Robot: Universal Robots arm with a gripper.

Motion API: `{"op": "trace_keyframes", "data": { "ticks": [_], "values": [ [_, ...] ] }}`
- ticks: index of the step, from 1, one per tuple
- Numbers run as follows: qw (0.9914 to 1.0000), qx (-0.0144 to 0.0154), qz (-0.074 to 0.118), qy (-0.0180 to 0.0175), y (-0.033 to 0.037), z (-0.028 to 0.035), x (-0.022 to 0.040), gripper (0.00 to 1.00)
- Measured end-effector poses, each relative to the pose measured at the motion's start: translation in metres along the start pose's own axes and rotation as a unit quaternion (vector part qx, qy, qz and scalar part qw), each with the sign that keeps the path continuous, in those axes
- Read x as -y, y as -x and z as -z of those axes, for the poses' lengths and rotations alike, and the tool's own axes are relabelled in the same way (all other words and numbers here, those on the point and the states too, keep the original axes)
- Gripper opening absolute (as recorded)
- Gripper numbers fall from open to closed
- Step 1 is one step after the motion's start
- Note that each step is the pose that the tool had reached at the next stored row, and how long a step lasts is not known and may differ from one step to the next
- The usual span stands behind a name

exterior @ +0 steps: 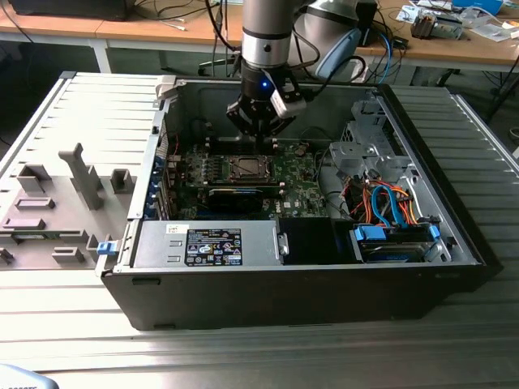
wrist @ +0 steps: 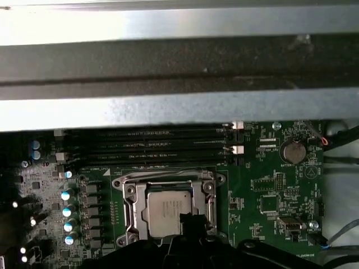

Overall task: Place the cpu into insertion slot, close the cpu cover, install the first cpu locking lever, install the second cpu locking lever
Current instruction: 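Install the first cpu locking lever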

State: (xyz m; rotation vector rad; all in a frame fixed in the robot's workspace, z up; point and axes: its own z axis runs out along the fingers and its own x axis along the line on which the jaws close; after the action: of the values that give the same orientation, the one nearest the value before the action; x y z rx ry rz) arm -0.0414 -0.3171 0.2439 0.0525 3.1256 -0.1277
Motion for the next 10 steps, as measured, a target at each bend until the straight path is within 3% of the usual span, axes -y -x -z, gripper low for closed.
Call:
{"op": "trace_keyframes", "data": {
  "ticks": [2,3,4,5,6,7,10],
  "values": [
    [1.00000,0.0000,0.000,0.0008,0.0001,0.0001,0.0033,0.11],
    [1.00000,-0.0001,0.000,0.0029,0.0002,0.0001,0.0047,0.11],
    [0.99995,-0.0004,0.000,0.0095,0.0003,0.0000,0.0070,0.11],
    [0.99976,-0.0008,0.000,0.0218,0.0004,-0.0002,0.0091,0.11],
    [0.99954,-0.0011,0.000,0.0304,0.0005,-0.0002,0.0102,0.11],
    [0.99911,-0.0015,0.000,0.0422,0.0005,-0.0004,0.0115,0.11],
    [0.99910,-0.0015,-0.001,0.0423,0.0005,-0.0004,0.0118,0.11]
  ]
}}
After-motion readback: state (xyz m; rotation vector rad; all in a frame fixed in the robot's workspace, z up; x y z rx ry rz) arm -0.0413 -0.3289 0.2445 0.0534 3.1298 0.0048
